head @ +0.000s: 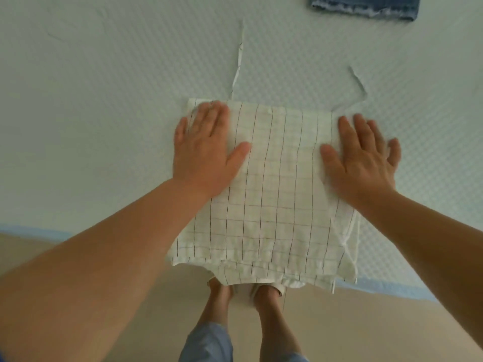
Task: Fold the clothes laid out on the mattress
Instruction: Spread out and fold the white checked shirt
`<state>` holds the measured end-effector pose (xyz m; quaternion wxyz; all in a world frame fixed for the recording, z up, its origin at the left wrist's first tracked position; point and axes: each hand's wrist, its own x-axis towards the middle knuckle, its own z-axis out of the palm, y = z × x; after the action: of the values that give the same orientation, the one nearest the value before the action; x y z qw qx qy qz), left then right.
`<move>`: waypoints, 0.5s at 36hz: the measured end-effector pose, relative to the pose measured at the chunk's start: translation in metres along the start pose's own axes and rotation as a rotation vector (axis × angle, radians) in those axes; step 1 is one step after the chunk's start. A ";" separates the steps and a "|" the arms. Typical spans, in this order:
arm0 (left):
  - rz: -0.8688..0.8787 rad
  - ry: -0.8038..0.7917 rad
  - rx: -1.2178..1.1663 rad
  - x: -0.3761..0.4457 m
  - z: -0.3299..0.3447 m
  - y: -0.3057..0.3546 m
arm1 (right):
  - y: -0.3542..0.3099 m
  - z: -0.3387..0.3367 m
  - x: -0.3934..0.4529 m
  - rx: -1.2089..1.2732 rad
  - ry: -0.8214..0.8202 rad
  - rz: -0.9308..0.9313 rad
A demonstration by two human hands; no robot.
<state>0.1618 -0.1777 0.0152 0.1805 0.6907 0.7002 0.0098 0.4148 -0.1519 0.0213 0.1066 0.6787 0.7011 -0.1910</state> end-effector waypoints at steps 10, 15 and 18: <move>-0.053 -0.289 -0.102 0.081 -0.059 -0.012 | -0.034 -0.057 0.063 0.066 -0.087 -0.152; -0.068 -0.335 -0.200 0.070 -0.067 -0.033 | -0.014 -0.075 0.059 0.112 -0.159 -0.318; -0.068 -0.217 -0.308 0.056 -0.064 -0.037 | -0.005 -0.075 0.053 0.151 -0.045 -0.364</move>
<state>0.1106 -0.1095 0.0518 0.3587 0.6277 0.6900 0.0361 0.4154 -0.0730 0.0683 0.0346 0.5425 0.7933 -0.2742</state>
